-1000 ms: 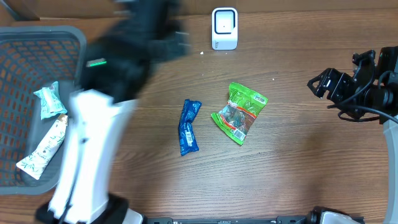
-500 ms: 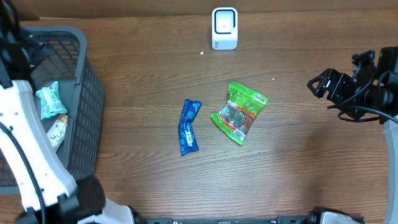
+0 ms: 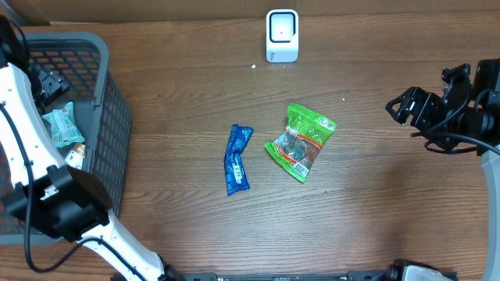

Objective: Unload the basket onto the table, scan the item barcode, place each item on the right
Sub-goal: 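Reach into the basket and grasp the mint-green wrapped pack with left gripper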

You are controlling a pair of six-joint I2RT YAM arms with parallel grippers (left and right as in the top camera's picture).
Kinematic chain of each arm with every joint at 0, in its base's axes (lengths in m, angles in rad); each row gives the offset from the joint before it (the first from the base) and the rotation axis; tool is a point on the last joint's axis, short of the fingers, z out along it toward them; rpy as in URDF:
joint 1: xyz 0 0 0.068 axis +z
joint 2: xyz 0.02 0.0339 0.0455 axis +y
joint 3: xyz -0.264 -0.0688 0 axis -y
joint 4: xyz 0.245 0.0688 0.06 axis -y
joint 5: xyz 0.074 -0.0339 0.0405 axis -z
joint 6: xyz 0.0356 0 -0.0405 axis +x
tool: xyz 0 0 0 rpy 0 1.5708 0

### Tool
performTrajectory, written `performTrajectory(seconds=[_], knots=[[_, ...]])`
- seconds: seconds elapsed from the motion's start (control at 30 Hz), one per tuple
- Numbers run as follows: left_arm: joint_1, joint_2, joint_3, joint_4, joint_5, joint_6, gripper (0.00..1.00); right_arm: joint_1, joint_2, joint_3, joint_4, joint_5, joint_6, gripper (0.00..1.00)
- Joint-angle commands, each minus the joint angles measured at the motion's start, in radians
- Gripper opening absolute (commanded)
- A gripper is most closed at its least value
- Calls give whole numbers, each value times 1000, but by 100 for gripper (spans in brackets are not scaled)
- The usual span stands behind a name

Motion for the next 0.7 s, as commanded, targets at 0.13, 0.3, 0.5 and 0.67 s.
performTrajectory(seconds=[0.13, 0.3, 0.5, 0.67], knots=[[42, 107, -97, 72, 17, 133, 81, 5, -7, 34, 3, -5, -11, 93], [43, 107, -257, 179, -25, 185, 79, 5, -7, 35, 3, -5, -32, 93], [43, 107, -410, 355, -32, 265, 80, 5, -7, 34, 7, -6, -32, 93], [43, 107, -458, 470, -30, 261, 81, 5, -7, 35, 12, -5, -32, 93]])
